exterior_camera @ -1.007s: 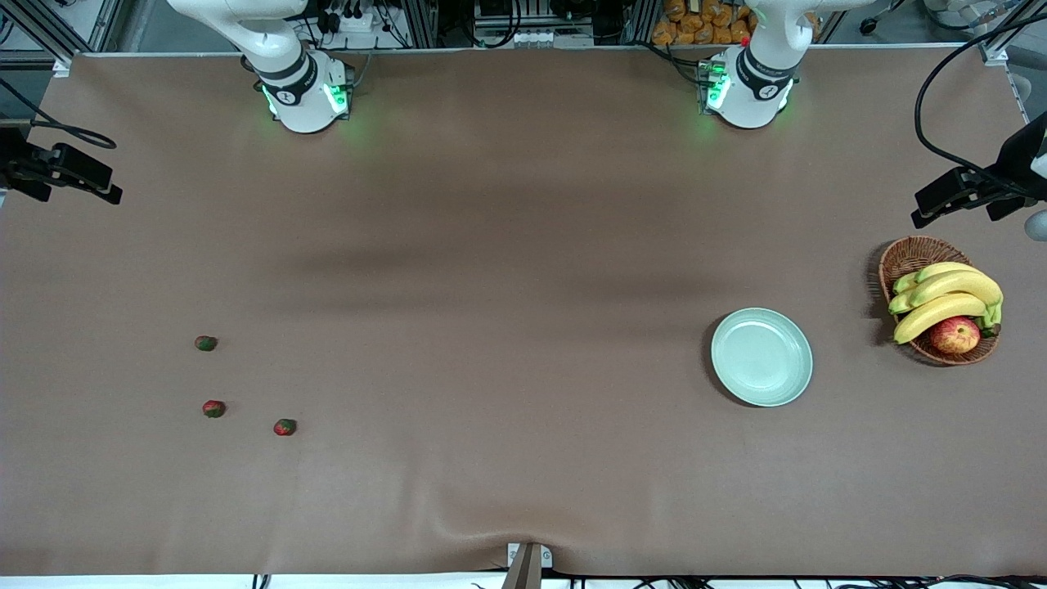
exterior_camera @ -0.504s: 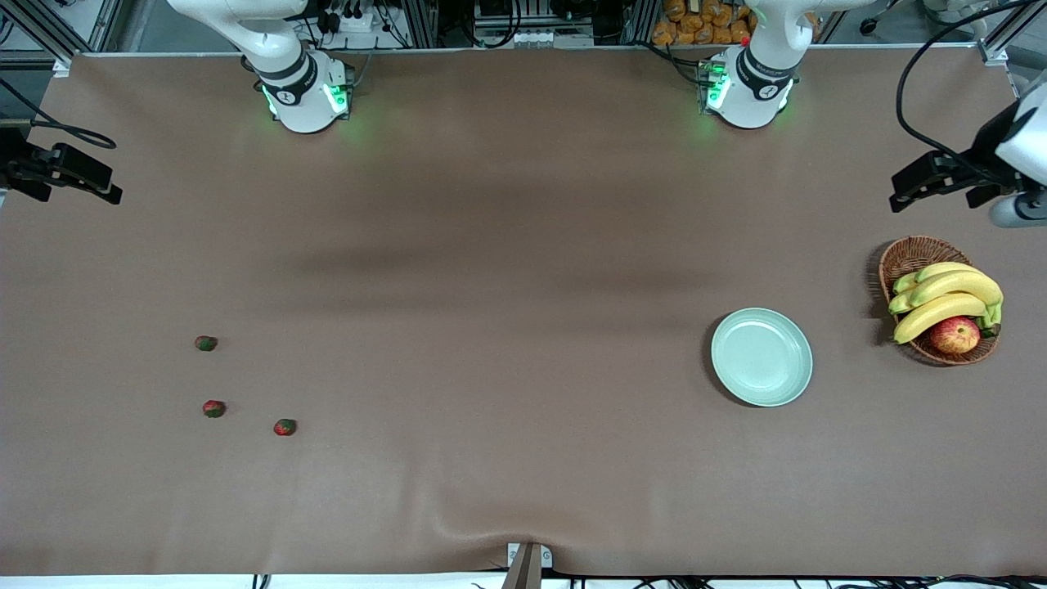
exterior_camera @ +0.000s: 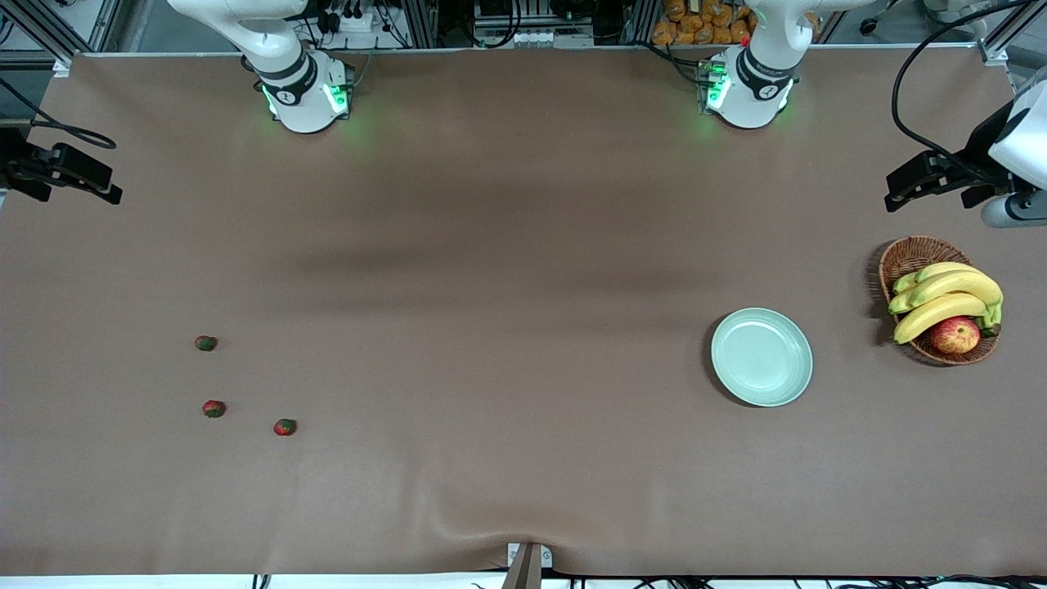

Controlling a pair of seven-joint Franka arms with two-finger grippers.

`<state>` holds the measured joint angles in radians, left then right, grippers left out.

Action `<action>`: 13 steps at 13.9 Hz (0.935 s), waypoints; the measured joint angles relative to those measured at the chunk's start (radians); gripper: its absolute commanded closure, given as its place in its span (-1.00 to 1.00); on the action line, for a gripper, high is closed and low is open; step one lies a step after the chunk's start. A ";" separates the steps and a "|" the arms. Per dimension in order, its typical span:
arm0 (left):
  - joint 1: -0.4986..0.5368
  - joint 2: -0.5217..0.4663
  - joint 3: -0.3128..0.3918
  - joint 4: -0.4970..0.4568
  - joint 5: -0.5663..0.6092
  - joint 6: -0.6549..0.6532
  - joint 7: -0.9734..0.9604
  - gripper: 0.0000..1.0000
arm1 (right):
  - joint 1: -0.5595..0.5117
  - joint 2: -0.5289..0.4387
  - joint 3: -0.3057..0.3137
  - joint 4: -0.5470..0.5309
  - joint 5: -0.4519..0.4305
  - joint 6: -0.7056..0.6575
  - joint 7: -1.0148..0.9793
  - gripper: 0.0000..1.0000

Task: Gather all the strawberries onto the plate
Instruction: 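Reach the right gripper down toward the scattered red strawberries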

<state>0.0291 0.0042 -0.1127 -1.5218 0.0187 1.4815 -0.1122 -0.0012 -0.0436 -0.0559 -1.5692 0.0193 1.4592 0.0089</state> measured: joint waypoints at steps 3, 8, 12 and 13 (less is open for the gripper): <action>0.007 0.002 0.003 0.000 0.000 0.011 0.000 -1.00 | 0.000 0.000 0.000 0.001 0.000 -0.001 0.000 -1.00; 0.013 0.013 0.003 0.000 0.000 0.021 0.000 -1.00 | -0.001 -0.001 -0.003 0.012 0.000 0.000 0.000 -1.00; 0.013 0.018 0.003 -0.004 0.000 0.022 0.000 -1.00 | -0.004 0.006 -0.007 0.013 -0.002 0.003 0.000 -1.00; 0.013 0.019 0.003 -0.005 0.000 0.022 0.000 -1.00 | -0.006 0.017 -0.008 0.012 -0.003 0.003 0.000 -1.00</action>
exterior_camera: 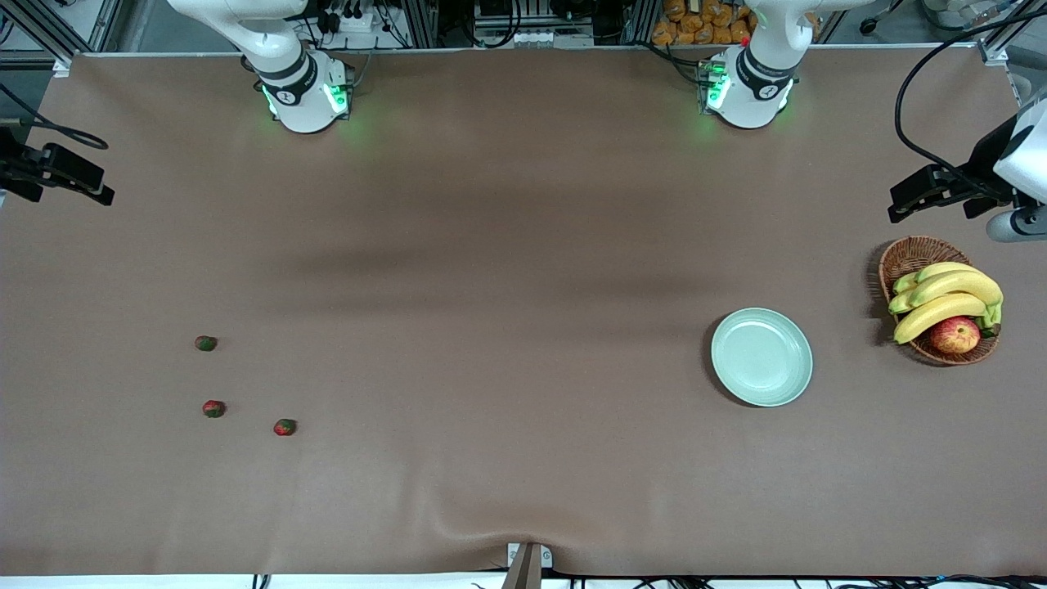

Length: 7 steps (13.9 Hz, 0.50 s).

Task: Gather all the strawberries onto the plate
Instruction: 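Reach the right gripper down toward the scattered red strawberries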

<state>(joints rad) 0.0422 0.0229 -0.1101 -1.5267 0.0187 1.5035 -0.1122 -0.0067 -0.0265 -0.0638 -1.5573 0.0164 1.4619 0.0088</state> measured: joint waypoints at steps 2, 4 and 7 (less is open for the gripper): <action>0.000 0.000 0.000 0.000 0.000 0.002 0.000 -1.00 | -0.011 0.039 -0.002 -0.001 -0.001 0.002 0.000 -1.00; 0.000 0.000 0.000 0.000 0.000 0.006 0.000 -1.00 | -0.044 0.096 -0.005 -0.002 -0.002 0.010 0.000 -1.00; 0.000 0.006 0.000 -0.005 0.000 0.019 0.000 -1.00 | -0.103 0.202 -0.011 -0.008 -0.002 0.090 -0.016 -1.00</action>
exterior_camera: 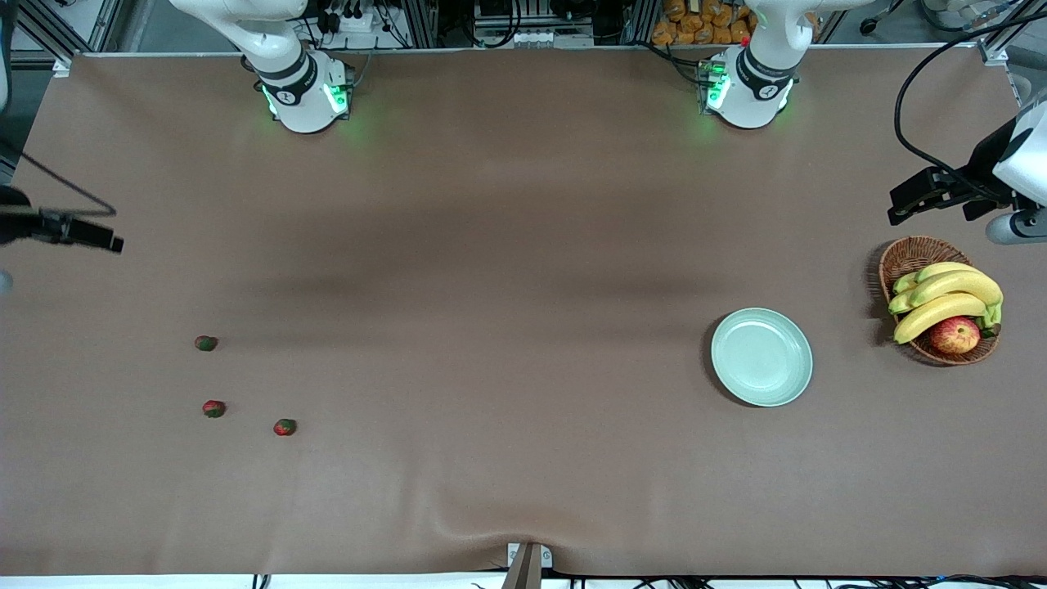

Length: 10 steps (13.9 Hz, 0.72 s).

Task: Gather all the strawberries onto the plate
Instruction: 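Reach the right gripper down toward the scattered red strawberries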

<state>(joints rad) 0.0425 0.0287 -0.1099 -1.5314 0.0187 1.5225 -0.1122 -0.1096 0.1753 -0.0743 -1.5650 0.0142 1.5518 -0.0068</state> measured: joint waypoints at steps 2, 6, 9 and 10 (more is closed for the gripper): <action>0.000 0.009 0.000 -0.002 0.000 0.014 0.000 -1.00 | -0.030 0.075 -0.001 -0.003 0.000 0.053 -0.032 -1.00; 0.004 0.011 0.001 -0.001 0.000 0.019 0.000 -1.00 | -0.035 0.195 0.002 -0.078 -0.003 0.268 -0.091 -1.00; 0.007 0.011 0.001 -0.001 0.000 0.019 0.000 -1.00 | -0.035 0.250 0.003 -0.174 -0.019 0.459 -0.150 -1.00; 0.007 0.011 0.001 -0.001 0.000 0.019 0.000 -1.00 | -0.035 0.268 0.003 -0.190 -0.020 0.492 -0.184 -1.00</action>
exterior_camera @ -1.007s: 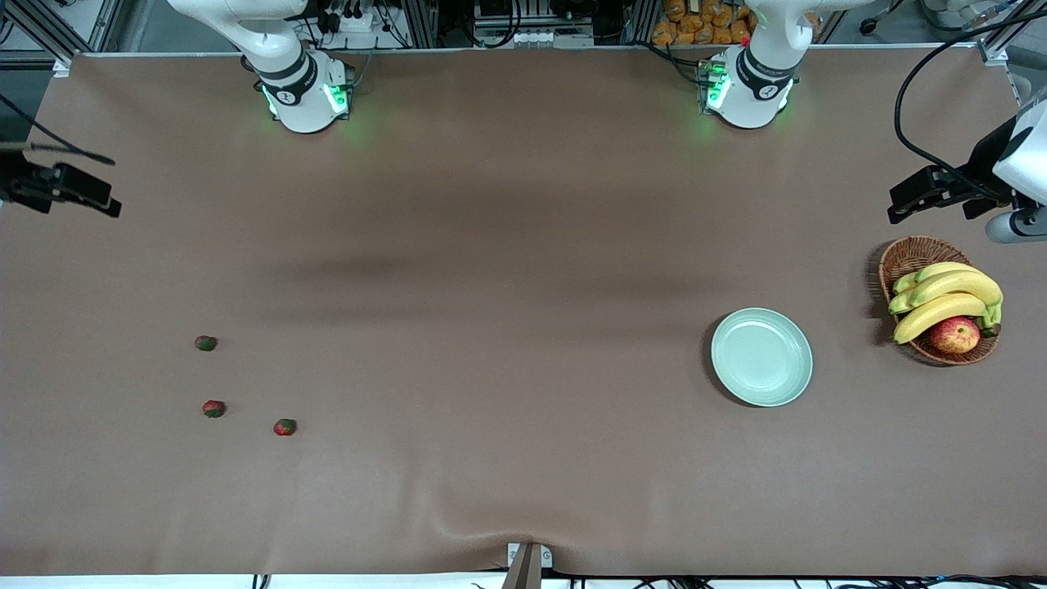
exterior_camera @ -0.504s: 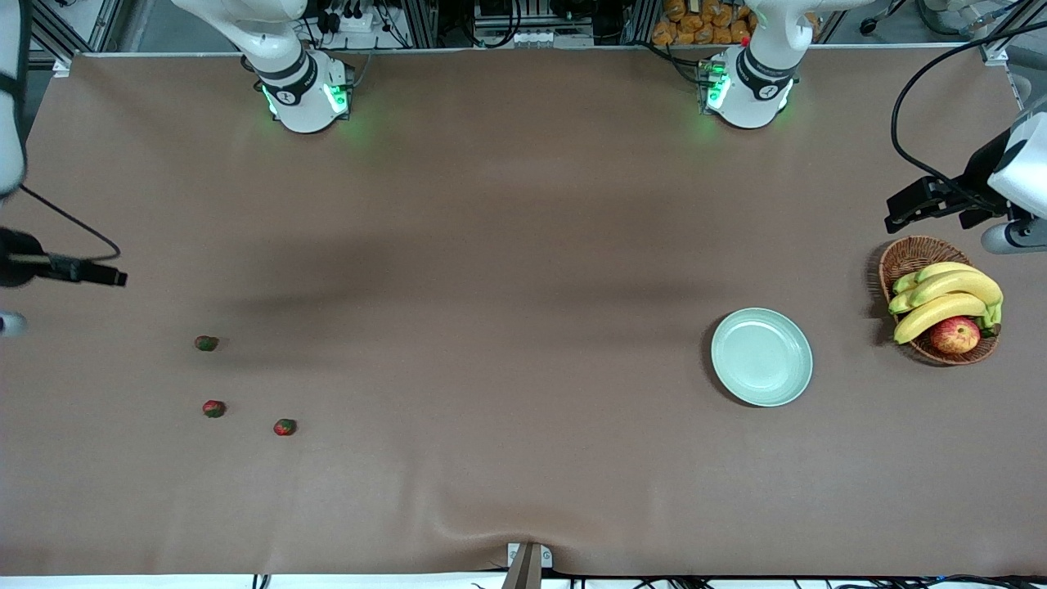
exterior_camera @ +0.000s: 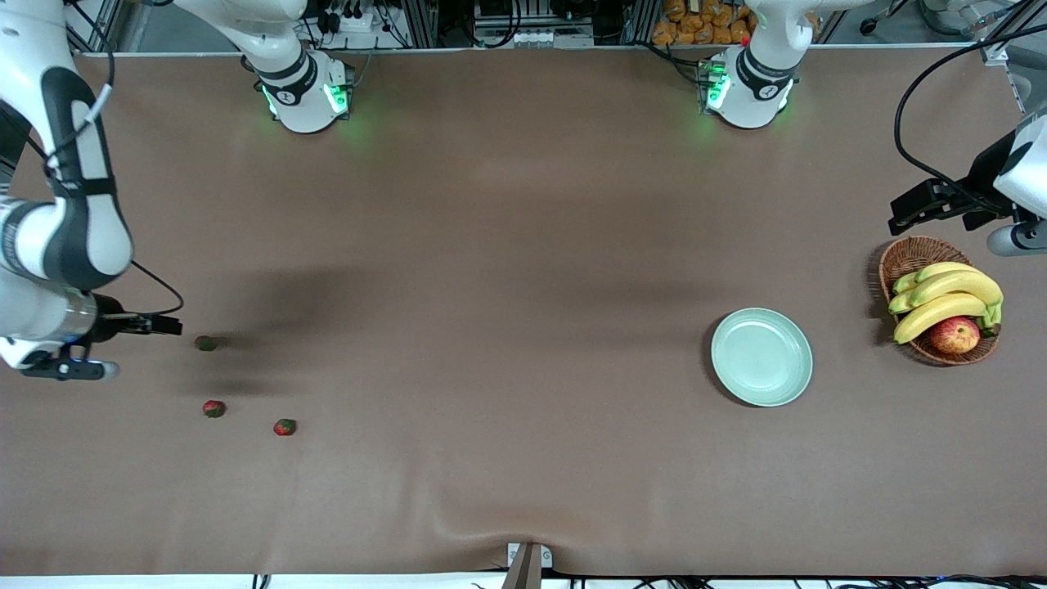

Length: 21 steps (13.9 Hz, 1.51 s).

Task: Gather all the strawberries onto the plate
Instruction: 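Reach the right gripper down toward the scattered red strawberries, then grasp a red strawberry with the right gripper and lift it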

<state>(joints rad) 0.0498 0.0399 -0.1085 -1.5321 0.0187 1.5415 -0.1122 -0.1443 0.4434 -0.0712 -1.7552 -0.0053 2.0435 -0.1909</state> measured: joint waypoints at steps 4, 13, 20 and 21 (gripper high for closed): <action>0.001 0.000 0.001 0.001 0.000 0.000 0.000 -1.00 | 0.000 0.066 0.000 -0.037 0.000 0.106 -0.140 -1.00; 0.001 0.000 0.002 -0.008 0.000 0.000 0.000 -1.00 | -0.015 0.132 -0.005 -0.181 -0.002 0.396 -0.442 -1.00; 0.016 0.000 0.007 -0.005 0.000 0.000 0.000 -1.00 | -0.015 0.135 -0.001 -0.181 -0.013 0.400 -0.453 0.63; 0.015 0.000 0.007 -0.005 0.000 0.000 0.000 -1.00 | -0.015 0.136 -0.001 -0.181 -0.014 0.400 -0.453 0.88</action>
<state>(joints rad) 0.0653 0.0397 -0.1016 -1.5376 0.0187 1.5414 -0.1123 -0.1590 0.5798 -0.0719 -1.9365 -0.0189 2.4438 -0.6441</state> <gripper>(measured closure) 0.000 0.185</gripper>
